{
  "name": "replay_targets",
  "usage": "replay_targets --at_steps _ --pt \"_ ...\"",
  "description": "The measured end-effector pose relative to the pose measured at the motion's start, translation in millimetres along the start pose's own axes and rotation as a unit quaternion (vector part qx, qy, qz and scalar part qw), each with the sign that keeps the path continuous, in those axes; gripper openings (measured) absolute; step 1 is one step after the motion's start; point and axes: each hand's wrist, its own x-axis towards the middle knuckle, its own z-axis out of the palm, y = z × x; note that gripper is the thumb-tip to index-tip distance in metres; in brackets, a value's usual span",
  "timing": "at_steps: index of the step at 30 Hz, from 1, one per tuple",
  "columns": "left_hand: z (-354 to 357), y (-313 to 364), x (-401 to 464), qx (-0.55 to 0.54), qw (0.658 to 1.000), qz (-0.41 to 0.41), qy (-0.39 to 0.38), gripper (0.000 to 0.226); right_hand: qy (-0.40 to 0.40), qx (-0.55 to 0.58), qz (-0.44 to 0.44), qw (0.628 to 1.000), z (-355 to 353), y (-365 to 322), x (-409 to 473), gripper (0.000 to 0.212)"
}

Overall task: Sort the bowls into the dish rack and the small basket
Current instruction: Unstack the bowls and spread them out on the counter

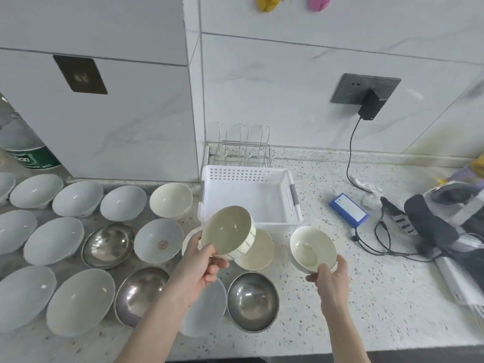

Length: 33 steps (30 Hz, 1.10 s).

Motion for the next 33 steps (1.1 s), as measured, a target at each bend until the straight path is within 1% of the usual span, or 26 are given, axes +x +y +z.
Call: replay_targets --at_steps 4,7,10,14,18,21,24,26,28,30,31,33 --pt "16 -16 -4 -0.004 0.999 -0.005 0.031 0.04 -0.055 -0.043 -0.019 0.997 -3 5 9 0.056" --pt "25 -25 -9 -0.007 0.999 -0.006 0.047 0.039 -0.09 -0.054 -0.037 0.994 -3 5 15 0.054" --pt "31 -31 -11 0.005 0.998 -0.012 0.057 0.036 -0.106 -0.049 -0.043 0.992 1 5 21 0.055" --pt "37 -38 -12 0.016 0.997 -0.023 0.07 0.038 -0.123 -0.038 -0.03 0.991 6 7 23 0.057" --pt "43 -41 -14 0.023 0.997 -0.026 0.071 0.041 -0.133 -0.039 -0.051 0.989 8 10 22 0.054" --pt "45 -43 -13 0.03 0.997 -0.026 0.065 0.043 -0.137 -0.041 -0.047 0.989 7 12 24 0.056" --pt "46 -46 -13 0.062 0.996 -0.022 0.055 0.046 -0.151 -0.057 -0.047 0.986 4 12 24 0.057" --pt "50 -49 -12 0.089 0.995 -0.019 0.044 0.049 -0.139 -0.101 -0.058 0.983 0 11 22 0.062" --pt "56 -51 -11 0.123 0.992 -0.017 0.028 0.051 -0.101 -0.166 -0.069 0.979 -5 9 19 0.066" --pt "66 -56 -10 0.158 0.987 -0.016 0.009 0.053 -0.068 -0.162 -0.08 0.981 -13 7 14 0.056" --pt "71 -59 -10 0.175 0.984 -0.017 -0.001 0.055 -0.071 -0.136 -0.09 0.984 -18 6 10 0.046" --pt "81 -66 -10 0.204 0.979 -0.019 -0.023 0.058 -0.114 -0.081 -0.102 0.985 -29 6 4 0.034"
